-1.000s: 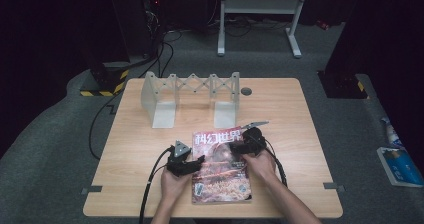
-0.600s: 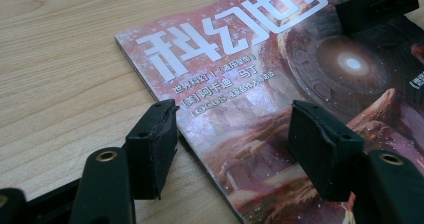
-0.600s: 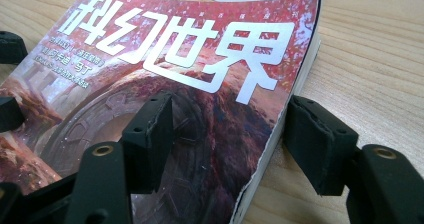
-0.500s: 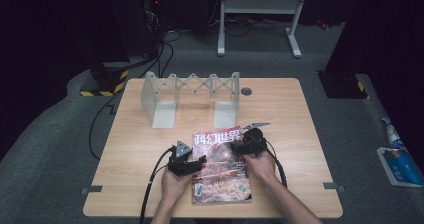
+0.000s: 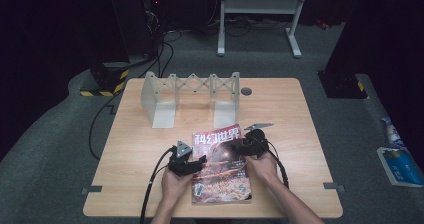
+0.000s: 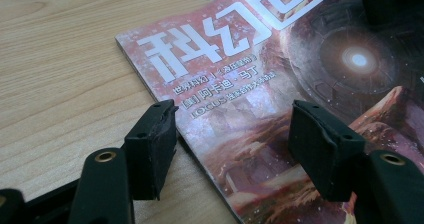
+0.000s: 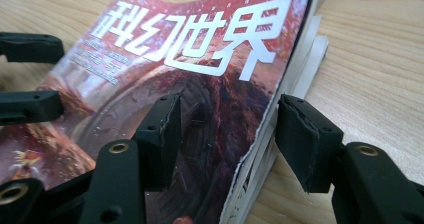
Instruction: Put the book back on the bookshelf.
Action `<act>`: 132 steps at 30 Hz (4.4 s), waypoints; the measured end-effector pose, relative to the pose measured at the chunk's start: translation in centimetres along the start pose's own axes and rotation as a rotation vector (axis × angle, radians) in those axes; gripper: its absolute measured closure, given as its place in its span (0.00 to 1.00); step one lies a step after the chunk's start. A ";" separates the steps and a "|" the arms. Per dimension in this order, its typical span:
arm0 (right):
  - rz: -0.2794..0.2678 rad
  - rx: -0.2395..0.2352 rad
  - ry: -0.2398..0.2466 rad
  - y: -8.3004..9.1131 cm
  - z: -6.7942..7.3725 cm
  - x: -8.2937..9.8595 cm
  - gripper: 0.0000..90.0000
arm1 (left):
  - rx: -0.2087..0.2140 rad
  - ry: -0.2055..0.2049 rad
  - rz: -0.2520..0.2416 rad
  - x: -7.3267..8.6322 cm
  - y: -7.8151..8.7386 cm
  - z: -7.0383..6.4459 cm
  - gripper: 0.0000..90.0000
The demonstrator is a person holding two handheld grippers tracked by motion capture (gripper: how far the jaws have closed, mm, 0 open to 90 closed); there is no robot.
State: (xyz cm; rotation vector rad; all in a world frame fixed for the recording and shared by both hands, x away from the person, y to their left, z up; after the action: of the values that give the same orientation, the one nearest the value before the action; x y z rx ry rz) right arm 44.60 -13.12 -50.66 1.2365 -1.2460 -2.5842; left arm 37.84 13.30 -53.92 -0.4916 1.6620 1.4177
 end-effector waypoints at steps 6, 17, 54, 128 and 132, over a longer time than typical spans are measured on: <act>-0.003 -0.011 -0.019 0.0 0.0 -0.1 0.49 | 0.000 0.000 0.000 0.0 0.0 0.0 0.40; 0.004 -0.065 -0.012 0.5 0.7 -0.2 0.49 | 0.000 -0.001 0.000 0.0 0.0 0.0 0.40; 0.061 -0.117 0.051 -1.0 2.6 -1.1 0.56 | 0.001 0.000 -0.003 0.0 0.0 0.0 0.40; -0.022 -0.263 0.167 1.4 3.1 0.5 0.94 | 0.154 0.030 0.026 0.1 0.4 0.8 0.29; -0.016 -0.254 0.163 1.2 2.8 0.6 0.94 | 0.141 0.037 0.019 0.1 0.4 0.9 0.34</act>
State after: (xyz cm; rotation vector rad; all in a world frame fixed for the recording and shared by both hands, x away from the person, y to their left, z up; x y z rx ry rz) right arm 41.93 -12.31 -49.24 1.3742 -0.8528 -2.4941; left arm 37.77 14.25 -53.77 -0.4252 1.7863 1.3005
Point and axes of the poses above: each handheld gripper's, and its own axes: y roughly backward along the jaws, x roughly out of its underside, z roughly to its left, the point moved 1 cm from there along -y, roughly forward along the jaws, and after that the axes turned 12 degrees about -x, right-handed, at the moved point
